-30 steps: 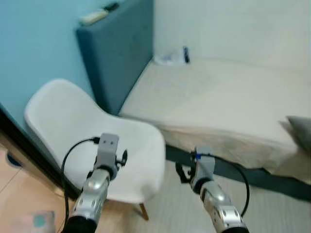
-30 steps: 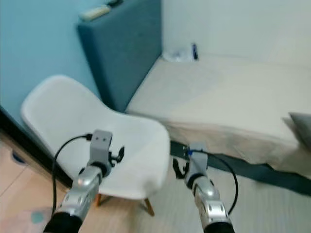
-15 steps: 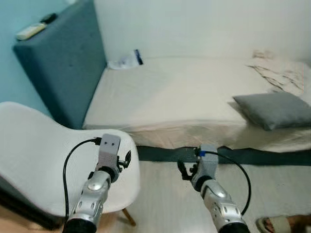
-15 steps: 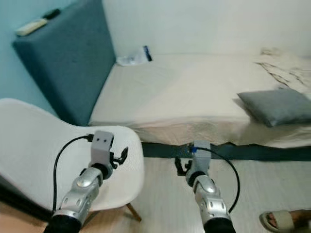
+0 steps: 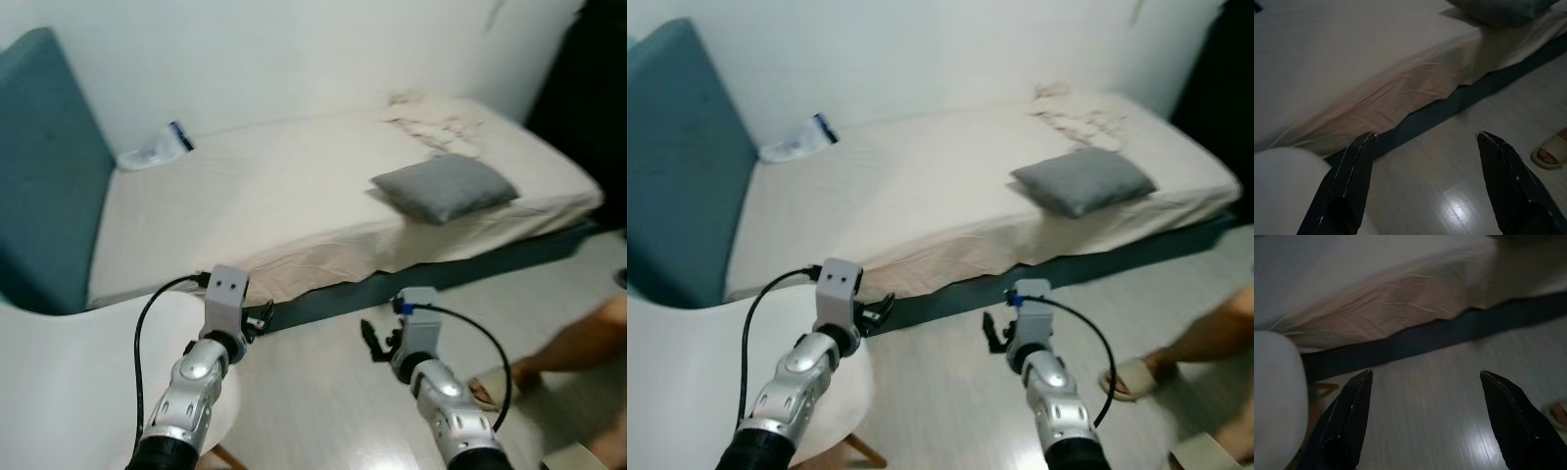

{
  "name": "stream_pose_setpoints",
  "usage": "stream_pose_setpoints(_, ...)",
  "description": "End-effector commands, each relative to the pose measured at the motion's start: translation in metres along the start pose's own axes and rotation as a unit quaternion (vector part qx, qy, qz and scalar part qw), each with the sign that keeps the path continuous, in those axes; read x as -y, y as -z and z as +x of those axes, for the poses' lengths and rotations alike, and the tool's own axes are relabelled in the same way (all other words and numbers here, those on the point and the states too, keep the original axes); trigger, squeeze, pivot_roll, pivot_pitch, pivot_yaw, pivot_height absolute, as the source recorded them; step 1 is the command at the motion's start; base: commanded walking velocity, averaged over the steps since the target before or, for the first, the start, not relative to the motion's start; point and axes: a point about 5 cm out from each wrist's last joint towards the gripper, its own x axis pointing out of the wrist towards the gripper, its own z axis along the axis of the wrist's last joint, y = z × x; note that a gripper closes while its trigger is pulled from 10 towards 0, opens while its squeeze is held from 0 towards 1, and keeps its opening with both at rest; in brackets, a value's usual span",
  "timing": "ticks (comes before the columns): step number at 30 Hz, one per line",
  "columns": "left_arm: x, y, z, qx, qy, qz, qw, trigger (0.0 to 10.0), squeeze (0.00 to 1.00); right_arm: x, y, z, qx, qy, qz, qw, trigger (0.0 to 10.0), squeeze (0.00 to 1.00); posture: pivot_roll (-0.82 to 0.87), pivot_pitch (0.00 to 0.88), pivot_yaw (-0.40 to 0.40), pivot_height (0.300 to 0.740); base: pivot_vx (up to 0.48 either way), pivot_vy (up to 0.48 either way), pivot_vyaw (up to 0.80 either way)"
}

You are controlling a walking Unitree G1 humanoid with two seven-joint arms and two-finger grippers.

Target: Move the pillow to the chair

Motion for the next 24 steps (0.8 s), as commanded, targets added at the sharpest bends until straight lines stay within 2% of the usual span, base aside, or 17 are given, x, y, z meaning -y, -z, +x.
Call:
stream_pose_setpoints(1,-0.0021,0.0031,-0.0011,-0.004,-0.006,-0.007,1.000,10.0,0.00,-0.0031,0.0054,-0.0003,-0.011,-0.010,-0.008,1.000,10.0,0.00,0.03,0.083,0.062,0.717,0.000,0.000,-0.80)
stream_pose_setpoints(3,-0.0021,0.0030,-0.0008,-0.004,-0.005,-0.008,1.000,10.0,0.00,-0.0025,0.0051,0.0001,-0.013,-0.012,-0.011,1.000,10.0,0.00,0.03,0.079,0.059,0.717,0.000,0.000,-0.80)
stream_pose_setpoints(5,-0.0021,0.0027,-0.0008,-0.003,-0.003,-0.005,1.000,10.0,0.00,-0.0009,0.0035,0.0006,-0.013,-0.013,-0.033,0.999,10.0,0.00,0.03,0.075,0.053,0.717,0.000,0.000,0.00)
stream_pose_setpoints(13,0.0000,-0.0013,-0.0030,0.016,0.009,-0.015,1.000,10.0,0.00,-0.0027,0.0068,0.0002,-0.019,-0.022,-0.042,0.999,10.0,0.00,0.03,0.067,0.039,0.717,0.000,0.000,0.00)
stream_pose_setpoints(24,0.0044,-0.0004,-0.0052,0.023,0.021,-0.014,0.999,10.0,0.00,-0.0008,0.0089,-0.0002,-0.020,-0.014,-0.058,0.998,10.0,0.00,0.03,0.070,0.039,0.717,0.304,0.000,0.00)
